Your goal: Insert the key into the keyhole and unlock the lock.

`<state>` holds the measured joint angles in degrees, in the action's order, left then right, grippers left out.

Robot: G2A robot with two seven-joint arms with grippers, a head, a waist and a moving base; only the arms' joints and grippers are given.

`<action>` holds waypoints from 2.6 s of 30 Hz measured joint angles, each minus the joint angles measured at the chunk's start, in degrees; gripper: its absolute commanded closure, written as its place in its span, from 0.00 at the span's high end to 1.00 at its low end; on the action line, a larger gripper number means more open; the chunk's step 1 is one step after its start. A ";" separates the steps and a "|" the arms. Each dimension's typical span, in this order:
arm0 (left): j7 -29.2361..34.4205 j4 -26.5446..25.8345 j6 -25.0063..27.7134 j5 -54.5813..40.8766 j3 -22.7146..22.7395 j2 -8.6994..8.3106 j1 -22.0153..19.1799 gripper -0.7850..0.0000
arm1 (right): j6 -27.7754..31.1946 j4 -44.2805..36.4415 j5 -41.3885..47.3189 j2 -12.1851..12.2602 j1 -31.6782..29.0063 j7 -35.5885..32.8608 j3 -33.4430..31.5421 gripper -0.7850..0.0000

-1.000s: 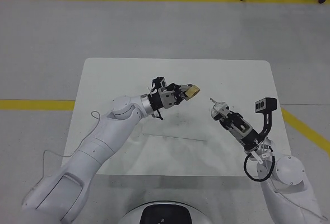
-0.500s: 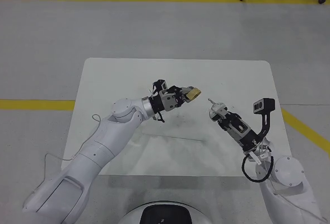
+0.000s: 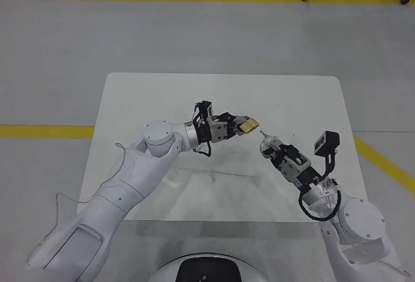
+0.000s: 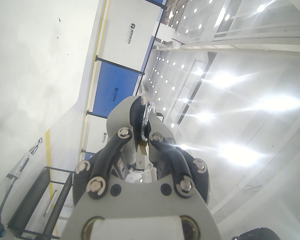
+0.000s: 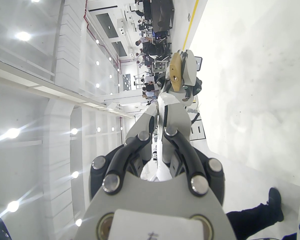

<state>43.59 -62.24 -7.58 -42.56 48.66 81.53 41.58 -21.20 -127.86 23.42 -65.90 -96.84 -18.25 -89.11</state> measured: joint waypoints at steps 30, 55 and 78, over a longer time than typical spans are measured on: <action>0.13 -0.94 -1.30 2.53 1.73 0.66 1.51 0.00 | -3.60 1.87 -2.07 -0.22 2.79 2.68 3.47 0.00; -0.41 -4.57 -1.05 5.51 3.85 0.35 4.76 0.00 | -2.45 0.83 -4.14 -0.46 1.17 4.90 4.98 0.00; -10.51 -6.44 -1.01 2.39 4.58 1.39 6.45 0.00 | 1.40 0.63 -4.55 -0.63 0.33 6.29 4.50 0.00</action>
<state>33.09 -68.68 -8.59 -40.16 53.23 82.93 48.03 -19.79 -127.23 18.87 -66.53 -96.51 -11.96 -84.60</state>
